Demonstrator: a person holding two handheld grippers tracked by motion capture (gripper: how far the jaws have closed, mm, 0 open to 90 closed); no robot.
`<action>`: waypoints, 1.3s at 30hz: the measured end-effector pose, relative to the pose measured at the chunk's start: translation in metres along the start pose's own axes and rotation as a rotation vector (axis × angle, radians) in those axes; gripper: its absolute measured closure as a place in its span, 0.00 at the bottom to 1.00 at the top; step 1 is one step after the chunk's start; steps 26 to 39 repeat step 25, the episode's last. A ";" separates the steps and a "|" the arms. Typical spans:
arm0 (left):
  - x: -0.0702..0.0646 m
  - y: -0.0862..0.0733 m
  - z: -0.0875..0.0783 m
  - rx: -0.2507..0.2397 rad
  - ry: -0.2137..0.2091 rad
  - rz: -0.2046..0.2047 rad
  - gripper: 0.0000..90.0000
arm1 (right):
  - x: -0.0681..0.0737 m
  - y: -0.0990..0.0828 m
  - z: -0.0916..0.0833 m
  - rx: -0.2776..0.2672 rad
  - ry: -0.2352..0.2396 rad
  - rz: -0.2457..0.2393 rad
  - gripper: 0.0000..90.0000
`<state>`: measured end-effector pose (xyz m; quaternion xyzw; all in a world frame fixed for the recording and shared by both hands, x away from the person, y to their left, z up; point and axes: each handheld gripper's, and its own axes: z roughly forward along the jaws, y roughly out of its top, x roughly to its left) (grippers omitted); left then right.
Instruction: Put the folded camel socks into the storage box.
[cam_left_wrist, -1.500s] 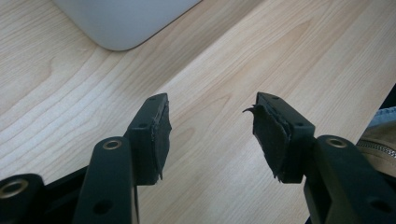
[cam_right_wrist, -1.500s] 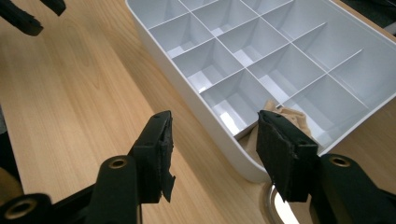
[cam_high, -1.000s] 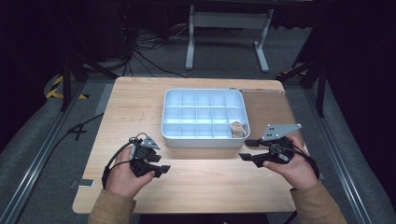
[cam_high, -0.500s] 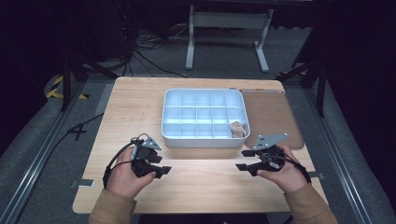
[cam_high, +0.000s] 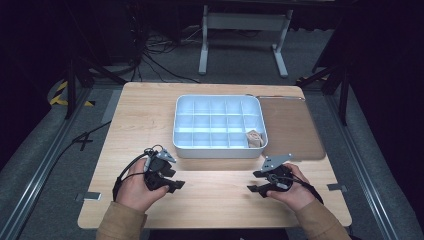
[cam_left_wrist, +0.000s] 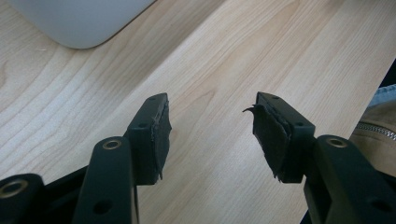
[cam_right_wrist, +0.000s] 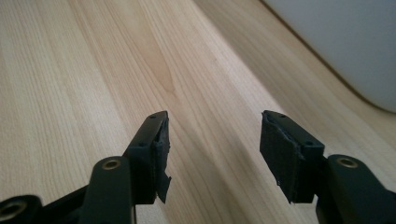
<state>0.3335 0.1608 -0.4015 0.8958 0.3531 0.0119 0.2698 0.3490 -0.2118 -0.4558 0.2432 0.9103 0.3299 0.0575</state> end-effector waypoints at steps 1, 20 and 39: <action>0.000 0.000 0.001 0.001 0.000 0.000 0.52 | 0.001 -0.001 0.002 0.005 -0.001 -0.004 0.48; 0.000 0.000 0.011 0.043 -0.024 0.009 0.50 | 0.020 -0.007 0.016 -0.035 0.000 -0.080 0.45; 0.002 -0.001 0.012 0.041 -0.016 0.001 0.50 | 0.021 -0.006 0.016 -0.044 -0.003 -0.095 0.45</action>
